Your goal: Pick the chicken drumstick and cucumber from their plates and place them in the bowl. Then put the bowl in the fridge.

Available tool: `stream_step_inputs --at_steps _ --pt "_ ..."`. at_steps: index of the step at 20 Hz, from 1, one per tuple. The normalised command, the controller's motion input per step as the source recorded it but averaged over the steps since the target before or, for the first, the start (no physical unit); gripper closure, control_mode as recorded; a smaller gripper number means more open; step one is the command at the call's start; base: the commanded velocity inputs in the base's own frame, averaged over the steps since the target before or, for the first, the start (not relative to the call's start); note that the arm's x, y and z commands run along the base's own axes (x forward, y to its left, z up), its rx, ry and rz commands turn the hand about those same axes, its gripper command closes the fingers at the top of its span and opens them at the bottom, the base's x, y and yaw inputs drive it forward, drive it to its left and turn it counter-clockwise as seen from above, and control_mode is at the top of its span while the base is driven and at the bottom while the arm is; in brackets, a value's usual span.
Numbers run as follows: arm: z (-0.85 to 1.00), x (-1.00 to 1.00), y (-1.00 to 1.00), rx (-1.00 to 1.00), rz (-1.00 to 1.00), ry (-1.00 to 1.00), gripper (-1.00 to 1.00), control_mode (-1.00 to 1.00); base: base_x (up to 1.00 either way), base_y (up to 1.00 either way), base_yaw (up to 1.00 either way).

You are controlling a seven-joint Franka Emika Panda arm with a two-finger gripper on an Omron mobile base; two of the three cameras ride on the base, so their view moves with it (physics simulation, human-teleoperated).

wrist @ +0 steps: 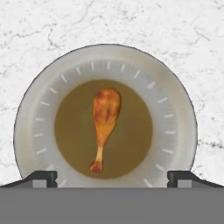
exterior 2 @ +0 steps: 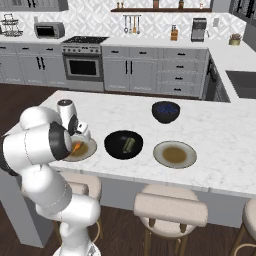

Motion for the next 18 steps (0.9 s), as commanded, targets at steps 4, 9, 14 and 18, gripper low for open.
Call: stream_step_inputs --at_steps 4,9,14,18 --pt "-0.47 0.16 0.09 0.00 0.00 0.00 -1.00 -1.00 0.00 0.00 0.00" --pt "-0.29 0.24 0.09 0.00 0.00 0.00 -1.00 -1.00 0.00 0.00 0.00" --pt "-0.16 0.18 0.01 0.00 0.00 0.00 -1.00 -1.00 0.00 0.00 0.00" --pt "-0.09 0.26 0.09 0.00 0.00 0.02 -1.00 -1.00 0.00 0.00 0.00"
